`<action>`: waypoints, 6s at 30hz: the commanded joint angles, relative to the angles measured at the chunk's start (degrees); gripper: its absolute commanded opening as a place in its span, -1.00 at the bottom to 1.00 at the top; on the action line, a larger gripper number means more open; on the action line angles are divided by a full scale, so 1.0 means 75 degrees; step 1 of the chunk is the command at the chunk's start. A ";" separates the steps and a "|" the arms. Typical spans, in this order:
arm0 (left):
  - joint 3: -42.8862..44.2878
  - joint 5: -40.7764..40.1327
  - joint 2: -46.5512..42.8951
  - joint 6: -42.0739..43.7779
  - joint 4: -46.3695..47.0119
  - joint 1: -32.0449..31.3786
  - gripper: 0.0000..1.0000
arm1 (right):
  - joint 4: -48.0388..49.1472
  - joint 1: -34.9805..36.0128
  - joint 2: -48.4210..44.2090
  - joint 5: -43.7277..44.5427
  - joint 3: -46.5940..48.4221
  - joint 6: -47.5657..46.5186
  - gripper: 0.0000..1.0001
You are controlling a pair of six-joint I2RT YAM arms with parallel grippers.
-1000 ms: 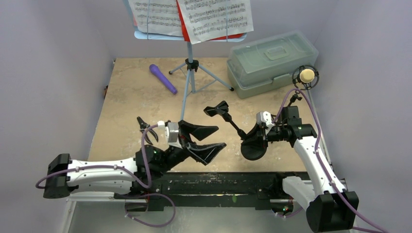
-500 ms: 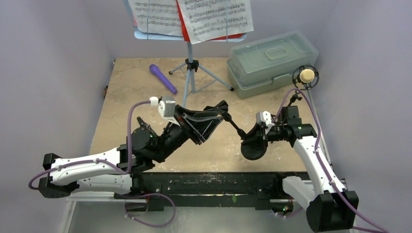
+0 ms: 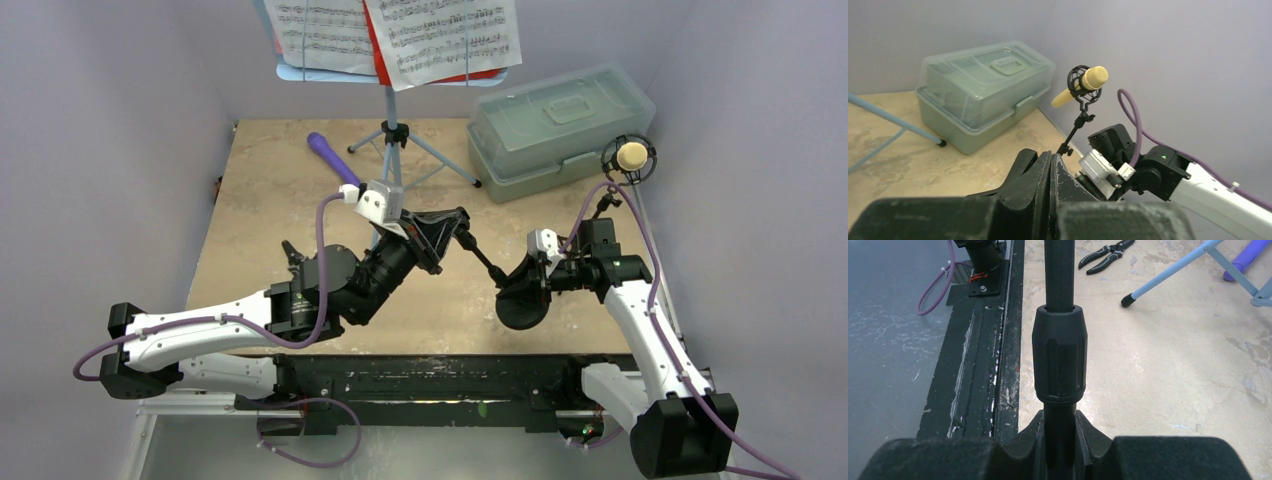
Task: Pack up the instrument practice props
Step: Close the microphone stand, then place the microphone stand at the center of the board.
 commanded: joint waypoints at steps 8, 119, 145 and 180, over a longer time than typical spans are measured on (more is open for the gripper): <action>0.0323 -0.0937 -0.0054 0.0644 -0.0167 -0.0010 -1.00 | 0.0275 -0.0008 -0.0060 -0.0325 0.0131 0.0050 -1.00; -0.4036 0.1591 0.4663 -0.0345 1.1082 0.0387 0.29 | 0.0193 -0.0008 -0.0141 -0.0419 0.0178 0.0028 -1.00; -0.4193 0.1943 0.4072 -0.0005 1.0474 0.0788 -1.00 | 0.0119 -0.0012 -0.0197 -0.0395 0.0163 -0.0069 0.30; -0.4281 -0.1076 -0.1267 0.1306 0.1988 0.3055 -1.00 | -0.0018 -0.0025 -0.0268 -0.0278 0.0172 -0.0349 0.97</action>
